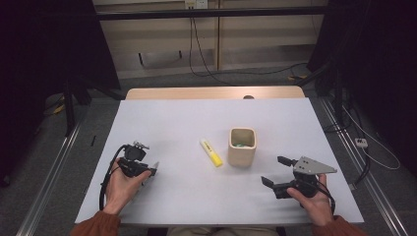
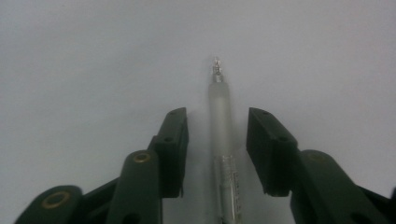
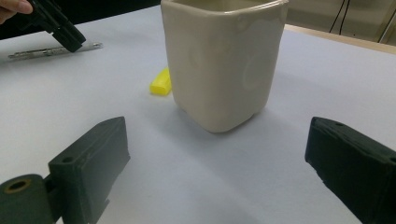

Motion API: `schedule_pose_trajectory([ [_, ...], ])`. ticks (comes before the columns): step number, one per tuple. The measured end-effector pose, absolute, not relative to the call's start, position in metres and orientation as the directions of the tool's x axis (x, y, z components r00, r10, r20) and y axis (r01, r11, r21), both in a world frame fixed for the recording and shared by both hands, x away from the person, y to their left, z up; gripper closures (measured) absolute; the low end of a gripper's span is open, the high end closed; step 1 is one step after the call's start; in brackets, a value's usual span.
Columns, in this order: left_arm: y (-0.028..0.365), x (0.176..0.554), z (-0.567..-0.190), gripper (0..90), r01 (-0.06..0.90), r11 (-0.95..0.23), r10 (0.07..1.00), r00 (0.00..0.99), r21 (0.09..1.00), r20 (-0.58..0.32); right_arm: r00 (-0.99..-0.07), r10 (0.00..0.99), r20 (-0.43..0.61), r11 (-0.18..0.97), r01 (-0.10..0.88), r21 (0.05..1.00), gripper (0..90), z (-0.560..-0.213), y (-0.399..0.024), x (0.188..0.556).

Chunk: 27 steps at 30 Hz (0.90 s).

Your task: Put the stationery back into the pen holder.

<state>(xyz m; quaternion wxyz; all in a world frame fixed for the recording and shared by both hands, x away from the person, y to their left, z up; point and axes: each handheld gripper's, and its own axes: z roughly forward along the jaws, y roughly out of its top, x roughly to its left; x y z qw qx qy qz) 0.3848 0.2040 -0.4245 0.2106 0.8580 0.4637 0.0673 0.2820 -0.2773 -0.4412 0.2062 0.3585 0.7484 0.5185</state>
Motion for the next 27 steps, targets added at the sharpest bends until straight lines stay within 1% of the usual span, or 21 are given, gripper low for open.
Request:
schedule_pose_trajectory([
  [2, 0.2017, 0.3847, -0.4248, 61.7, 0.766, -0.481, 0.829, 0.556, 0.427, -0.063, -0.658, 0.750, 0.063, 0.206, 0.322, 0.924, 6.0, -0.4412, -0.2773, 0.2821],
  [4, 0.2020, 0.3862, -0.4251, 62.3, 0.767, -0.483, 0.828, 0.557, 0.421, -0.066, -0.658, 0.751, 0.061, 0.207, 0.322, 0.924, 6.0, -0.4412, -0.2772, 0.2821],
  [6, 0.2011, 0.3863, -0.4252, 66.4, 0.764, -0.496, 0.825, 0.563, 0.414, -0.050, -0.658, 0.750, 0.059, 0.209, 0.320, 0.924, 6.0, -0.4411, -0.2771, 0.2820],
  [10, 0.1983, 0.3873, -0.4246, 67.4, 0.760, -0.517, 0.817, 0.575, 0.393, -0.037, -0.658, 0.751, 0.059, 0.209, 0.321, 0.924, 6.0, -0.4410, -0.2771, 0.2817],
  [12, 0.1991, 0.3869, -0.4253, 68.0, 0.759, -0.514, 0.818, 0.574, 0.400, -0.037, -0.658, 0.751, 0.057, 0.210, 0.319, 0.924, 6.0, -0.4408, -0.2773, 0.2813],
  [14, 0.1993, 0.3854, -0.4253, 69.4, 0.766, -0.506, 0.822, 0.568, 0.397, -0.048, -0.657, 0.752, 0.057, 0.207, 0.317, 0.926, 6.0, -0.4408, -0.2778, 0.2811],
  [18, 0.1992, 0.3871, -0.4248, 74.2, 0.759, -0.523, 0.812, 0.582, 0.387, -0.043, -0.656, 0.753, 0.057, 0.207, 0.318, 0.925, 6.0, -0.4410, -0.2779, 0.2813],
  [21, 0.2003, 0.3864, -0.4255, 79.4, 0.774, -0.498, 0.820, 0.567, 0.392, -0.076, -0.657, 0.752, 0.055, 0.211, 0.319, 0.924, 6.0, -0.4408, -0.2772, 0.2810],
  [27, 0.2028, 0.3870, -0.4251, 80.5, 0.772, -0.494, 0.817, 0.570, 0.400, -0.091, -0.656, 0.753, 0.055, 0.209, 0.318, 0.925, 6.0, -0.4408, -0.2775, 0.2812],
])
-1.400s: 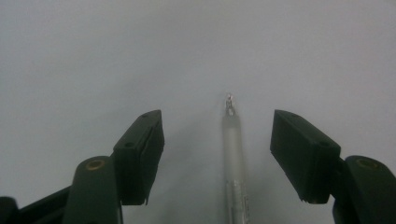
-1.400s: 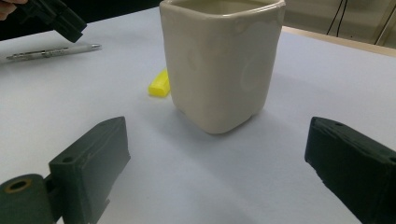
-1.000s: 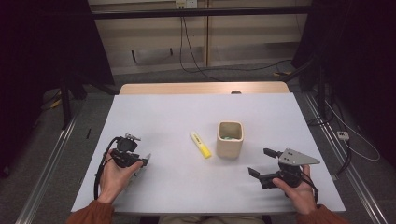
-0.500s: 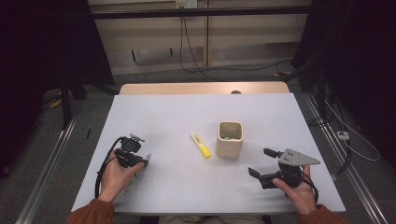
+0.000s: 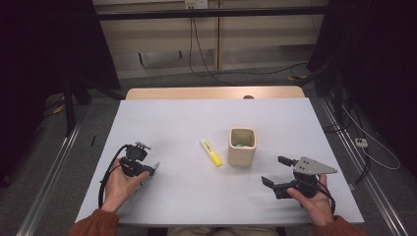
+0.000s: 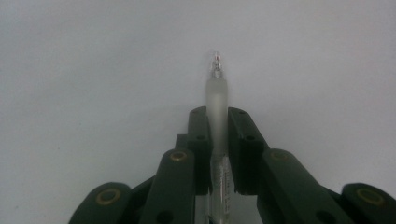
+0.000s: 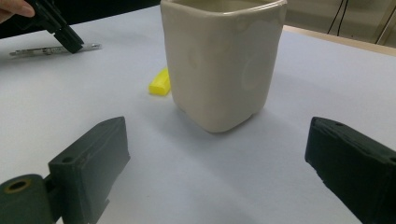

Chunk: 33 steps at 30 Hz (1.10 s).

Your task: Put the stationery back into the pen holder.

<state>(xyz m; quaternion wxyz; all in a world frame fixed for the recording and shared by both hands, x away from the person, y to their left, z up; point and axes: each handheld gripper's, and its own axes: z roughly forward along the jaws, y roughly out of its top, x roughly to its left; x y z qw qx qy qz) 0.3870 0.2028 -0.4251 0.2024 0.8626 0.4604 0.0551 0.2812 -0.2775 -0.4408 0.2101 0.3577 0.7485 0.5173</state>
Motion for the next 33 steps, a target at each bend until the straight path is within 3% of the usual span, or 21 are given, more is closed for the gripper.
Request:
schedule_pose_trajectory([
  [5, 0.205, 0.387, -0.424, 80.6, 0.765, -0.495, 0.810, 0.578, 0.412, -0.101, -0.656, 0.753, 0.056, 0.208, 0.318, 0.925, 6.0, -0.441, -0.278, 0.281],
  [21, 0.208, 0.377, -0.413, 80.6, 0.662, -0.345, 0.771, 0.604, 0.665, -0.201, -0.655, 0.754, 0.054, 0.210, 0.317, 0.925, 5.9, -0.441, -0.278, 0.281],
  [28, 0.208, 0.372, -0.409, 80.6, 0.647, -0.276, 0.744, 0.612, 0.710, -0.268, -0.656, 0.753, 0.055, 0.209, 0.317, 0.925, 6.0, -0.441, -0.278, 0.281],
  [33, 0.205, 0.367, -0.403, 80.6, 0.584, -0.290, 0.699, 0.670, 0.758, -0.249, -0.655, 0.754, 0.055, 0.209, 0.319, 0.924, 6.0, -0.441, -0.278, 0.281],
])
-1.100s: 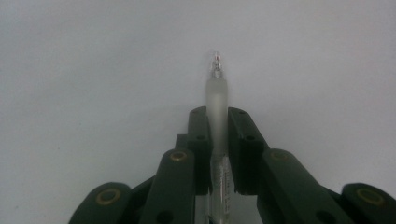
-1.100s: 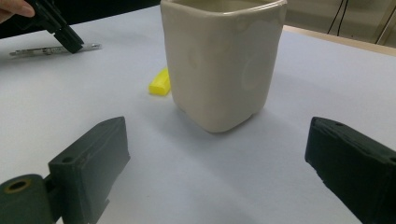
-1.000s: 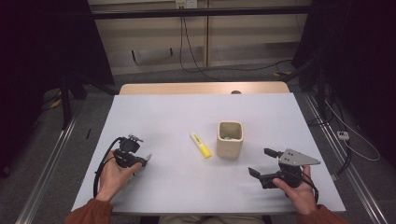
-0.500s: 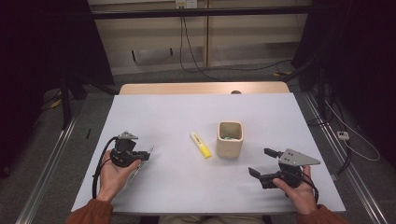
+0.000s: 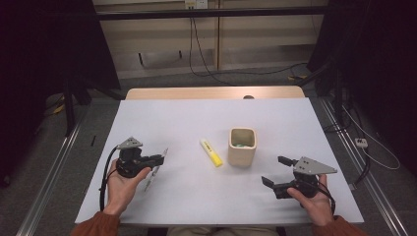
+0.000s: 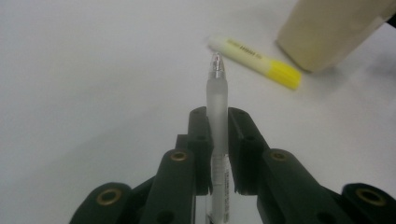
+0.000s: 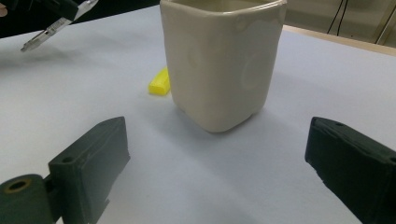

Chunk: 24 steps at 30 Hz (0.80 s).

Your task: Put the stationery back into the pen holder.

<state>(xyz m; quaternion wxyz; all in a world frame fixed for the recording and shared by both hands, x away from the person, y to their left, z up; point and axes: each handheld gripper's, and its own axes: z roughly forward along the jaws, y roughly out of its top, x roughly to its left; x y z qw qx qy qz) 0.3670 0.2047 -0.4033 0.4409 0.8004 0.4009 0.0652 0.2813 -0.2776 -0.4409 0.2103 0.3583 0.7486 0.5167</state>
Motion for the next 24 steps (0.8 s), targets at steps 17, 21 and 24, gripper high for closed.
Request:
schedule_pose_trajectory([
  [17, 0.175, 0.355, -0.380, 80.6, 0.423, -0.311, 0.609, 0.776, 0.851, -0.163, -0.656, 0.753, 0.053, 0.211, 0.317, 0.925, 5.9, -0.441, -0.277, 0.281],
  [21, 0.172, 0.354, -0.376, 80.6, 0.399, -0.299, 0.606, 0.781, 0.867, -0.151, -0.660, 0.750, 0.054, 0.210, 0.314, 0.926, 5.9, -0.441, -0.277, 0.281],
  [24, 0.170, 0.355, -0.375, 80.6, 0.393, -0.285, 0.604, 0.782, 0.874, -0.154, -0.660, 0.750, 0.054, 0.210, 0.314, 0.926, 5.9, -0.441, -0.277, 0.281],
])
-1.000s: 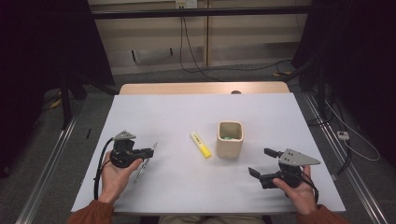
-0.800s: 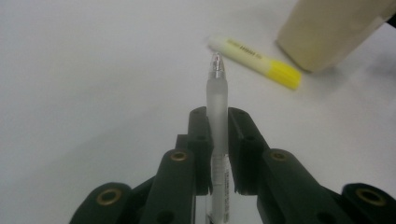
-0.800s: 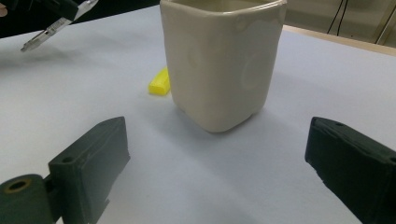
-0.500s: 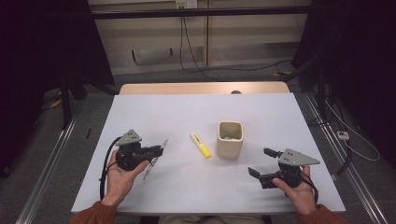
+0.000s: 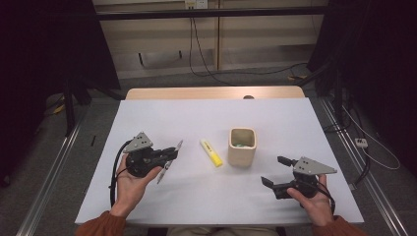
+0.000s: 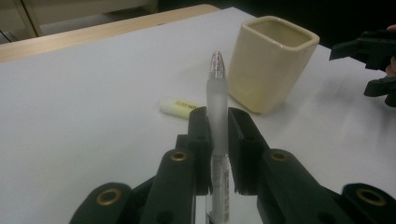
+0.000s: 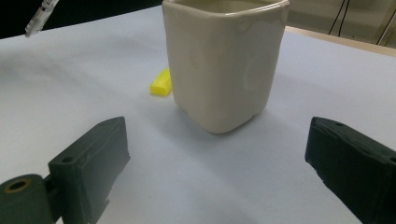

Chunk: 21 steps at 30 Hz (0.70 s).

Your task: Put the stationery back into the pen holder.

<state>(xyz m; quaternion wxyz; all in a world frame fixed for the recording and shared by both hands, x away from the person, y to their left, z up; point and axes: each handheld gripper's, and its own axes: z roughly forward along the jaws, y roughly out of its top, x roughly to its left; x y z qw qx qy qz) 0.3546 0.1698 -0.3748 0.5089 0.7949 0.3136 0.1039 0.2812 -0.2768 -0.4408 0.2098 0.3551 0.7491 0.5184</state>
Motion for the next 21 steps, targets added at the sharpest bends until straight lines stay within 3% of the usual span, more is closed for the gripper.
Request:
schedule_pose_trajectory([
  [21, 0.123, 0.366, -0.350, 80.5, 0.267, -0.287, 0.545, 0.835, 0.920, -0.072, -0.662, 0.748, 0.056, 0.210, 0.315, 0.926, 5.9, -0.441, -0.277, 0.281],
])
